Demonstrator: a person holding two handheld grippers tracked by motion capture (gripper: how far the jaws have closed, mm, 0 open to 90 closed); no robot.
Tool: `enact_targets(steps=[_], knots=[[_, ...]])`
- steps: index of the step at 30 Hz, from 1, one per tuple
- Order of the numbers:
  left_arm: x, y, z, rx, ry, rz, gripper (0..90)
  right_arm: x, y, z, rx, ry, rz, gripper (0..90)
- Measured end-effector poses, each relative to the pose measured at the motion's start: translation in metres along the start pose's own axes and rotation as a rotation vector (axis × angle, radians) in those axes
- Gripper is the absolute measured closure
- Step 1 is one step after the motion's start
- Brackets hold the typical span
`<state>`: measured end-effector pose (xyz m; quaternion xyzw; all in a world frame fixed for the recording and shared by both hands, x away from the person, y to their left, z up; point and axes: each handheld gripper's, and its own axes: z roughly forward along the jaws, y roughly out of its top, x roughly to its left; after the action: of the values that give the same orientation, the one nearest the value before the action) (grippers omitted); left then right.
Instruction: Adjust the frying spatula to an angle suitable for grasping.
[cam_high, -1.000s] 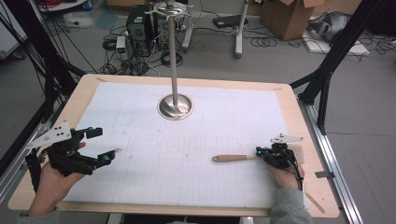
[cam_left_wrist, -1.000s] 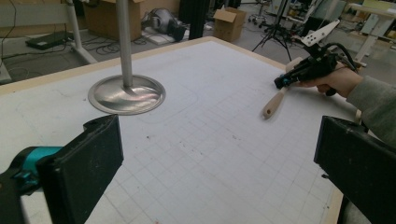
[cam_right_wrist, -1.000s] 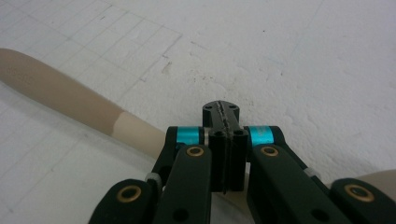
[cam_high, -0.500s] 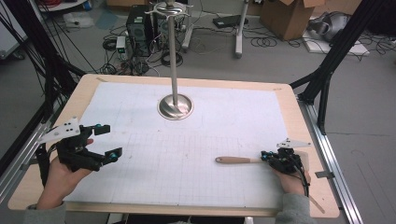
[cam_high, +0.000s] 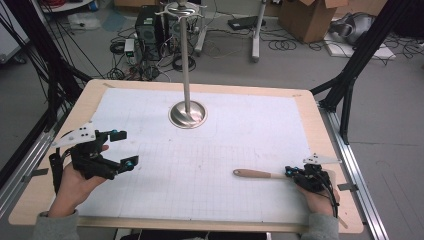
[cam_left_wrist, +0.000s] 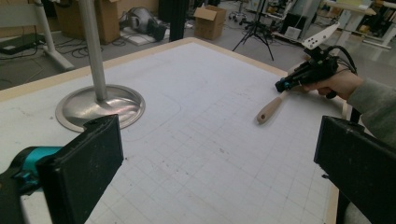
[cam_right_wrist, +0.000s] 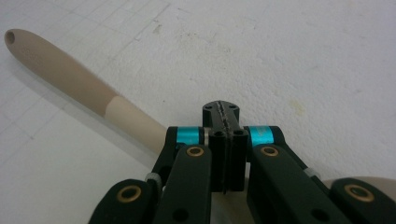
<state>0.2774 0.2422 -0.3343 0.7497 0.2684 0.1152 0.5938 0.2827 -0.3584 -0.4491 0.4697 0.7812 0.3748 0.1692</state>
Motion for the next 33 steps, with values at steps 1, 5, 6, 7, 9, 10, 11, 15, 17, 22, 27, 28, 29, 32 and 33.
enact_targets(steps=[1,5,6,7,9,10,11,15,17,22,27,28,29,32,33], knots=[[0.000,0.000,0.001,0.003,-0.004,0.002,1.8,0.000,-0.001,-0.001,0.004,-0.001,0.004,90.0],[0.001,0.001,0.005,0.005,-0.009,0.002,1.8,0.001,-0.002,-0.004,0.010,-0.012,-0.008,90.0],[0.001,0.001,0.006,0.005,-0.010,0.002,1.8,0.002,-0.001,-0.004,0.015,-0.018,-0.015,90.0],[0.001,0.001,0.006,0.009,-0.011,0.002,1.8,0.004,0.000,-0.005,0.023,-0.032,-0.035,90.0],[0.000,0.001,0.008,0.010,-0.012,0.002,1.8,0.007,0.002,-0.006,0.034,-0.048,-0.080,90.0],[0.001,0.001,0.008,0.012,-0.015,0.003,1.8,0.008,0.002,-0.008,0.026,-0.046,-0.097,90.0],[0.000,0.001,0.009,0.012,-0.011,0.002,1.8,0.008,0.001,-0.010,0.007,-0.036,-0.099,90.0],[0.000,0.001,0.010,0.015,-0.013,0.005,1.8,0.009,0.001,-0.022,-0.079,0.012,-0.122,90.0],[0.000,0.002,0.010,0.014,-0.013,0.006,1.8,0.013,0.002,-0.024,-0.090,0.038,-0.147,90.0],[0.001,0.002,0.009,0.014,-0.012,0.008,1.8,0.027,0.006,-0.018,-0.099,0.118,-0.214,90.0],[0.002,0.000,0.007,0.012,-0.007,0.002,1.8,0.041,0.013,-0.012,-0.118,0.181,-0.266,90.0],[0.002,0.000,0.007,0.012,-0.006,-0.001,1.8,0.044,0.015,-0.011,-0.117,0.188,-0.278,90.0],[0.002,0.000,0.006,0.012,-0.005,-0.001,1.8,0.046,0.016,-0.009,-0.120,0.195,-0.290,90.0],[0.001,-0.001,0.003,0.011,0.002,0.001,1.8,0.055,0.020,-0.003,-0.109,0.227,-0.316,90.0],[0.001,-0.001,0.002,0.010,0.004,-0.001,1.8,0.057,0.021,0.000,-0.106,0.239,-0.325,90.0]])
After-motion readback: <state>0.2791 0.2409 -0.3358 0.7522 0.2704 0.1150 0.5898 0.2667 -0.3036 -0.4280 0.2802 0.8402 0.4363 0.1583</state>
